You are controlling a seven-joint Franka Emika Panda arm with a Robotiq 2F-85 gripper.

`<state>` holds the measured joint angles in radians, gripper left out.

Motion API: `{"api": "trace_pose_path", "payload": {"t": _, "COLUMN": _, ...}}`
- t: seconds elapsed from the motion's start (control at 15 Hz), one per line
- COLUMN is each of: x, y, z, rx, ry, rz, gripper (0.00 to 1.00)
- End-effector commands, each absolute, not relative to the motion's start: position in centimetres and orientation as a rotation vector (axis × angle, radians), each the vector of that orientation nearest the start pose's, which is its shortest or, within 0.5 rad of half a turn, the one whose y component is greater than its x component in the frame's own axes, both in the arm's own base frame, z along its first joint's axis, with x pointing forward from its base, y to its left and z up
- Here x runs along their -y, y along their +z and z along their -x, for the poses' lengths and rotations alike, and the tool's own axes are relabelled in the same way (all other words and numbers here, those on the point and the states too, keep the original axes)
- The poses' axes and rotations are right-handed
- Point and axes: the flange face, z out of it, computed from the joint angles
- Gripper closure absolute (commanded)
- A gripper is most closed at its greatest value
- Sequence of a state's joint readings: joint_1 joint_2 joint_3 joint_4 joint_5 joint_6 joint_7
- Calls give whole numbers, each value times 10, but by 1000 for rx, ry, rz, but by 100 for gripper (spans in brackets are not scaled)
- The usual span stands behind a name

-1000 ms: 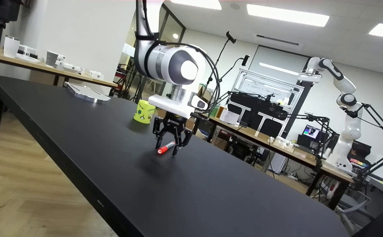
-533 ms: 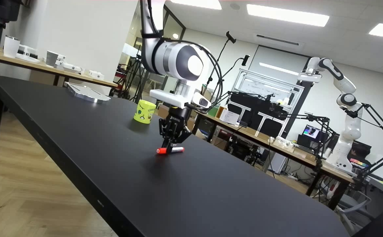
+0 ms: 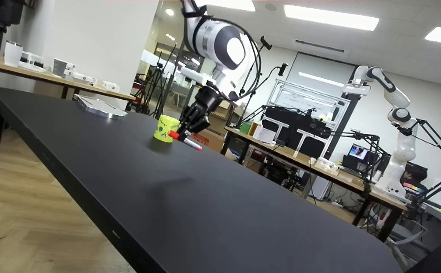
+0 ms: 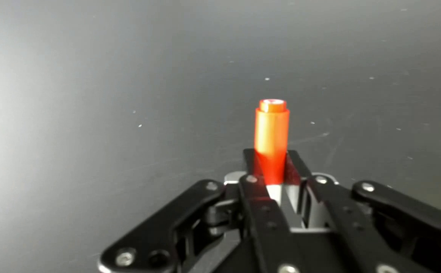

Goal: Put the marker into the cup.

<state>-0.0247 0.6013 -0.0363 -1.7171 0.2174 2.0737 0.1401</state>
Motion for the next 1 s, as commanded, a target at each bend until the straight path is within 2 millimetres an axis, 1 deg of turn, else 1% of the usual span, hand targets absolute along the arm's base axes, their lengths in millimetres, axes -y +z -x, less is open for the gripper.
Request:
{"api": "trace_pose_path", "payload": {"t": 0.0, "x": 23, "y": 267, "z": -667, "rx": -678, "ry": 397, "rz": 2775, "gripper": 95}}
{"api": "trace_pose_path", "payload": {"t": 0.13, "x": 20, "y": 281, "z": -683, "rx": -767, "ry": 430, "rz": 2694, "gripper": 95}}
{"api": "trace_pose_path", "payload": {"t": 0.2, "x": 14, "y": 287, "z": -691, "rx": -808, "ry": 453, "rz": 2652, "gripper": 95}}
{"api": "trace_pose_path", "payload": {"t": 0.33, "x": -1, "y": 297, "z": -705, "rx": -880, "ry": 505, "rz": 2561, "gripper": 95}}
{"api": "trace_pose_path", "payload": {"t": 0.53, "x": -39, "y": 310, "z": -725, "rx": -961, "ry": 581, "rz": 2401, "gripper": 95}}
{"api": "trace_pose_path", "payload": {"t": 0.6, "x": -43, "y": 318, "z": -733, "rx": -982, "ry": 603, "rz": 2346, "gripper": 95}}
{"api": "trace_pose_path", "payload": {"t": 0.8, "x": -77, "y": 324, "z": -749, "rx": -1001, "ry": 644, "rz": 2232, "gripper": 95}}
{"api": "trace_pose_path", "payload": {"t": 0.93, "x": -91, "y": 319, "z": -756, "rx": -1019, "ry": 678, "rz": 2160, "gripper": 95}}
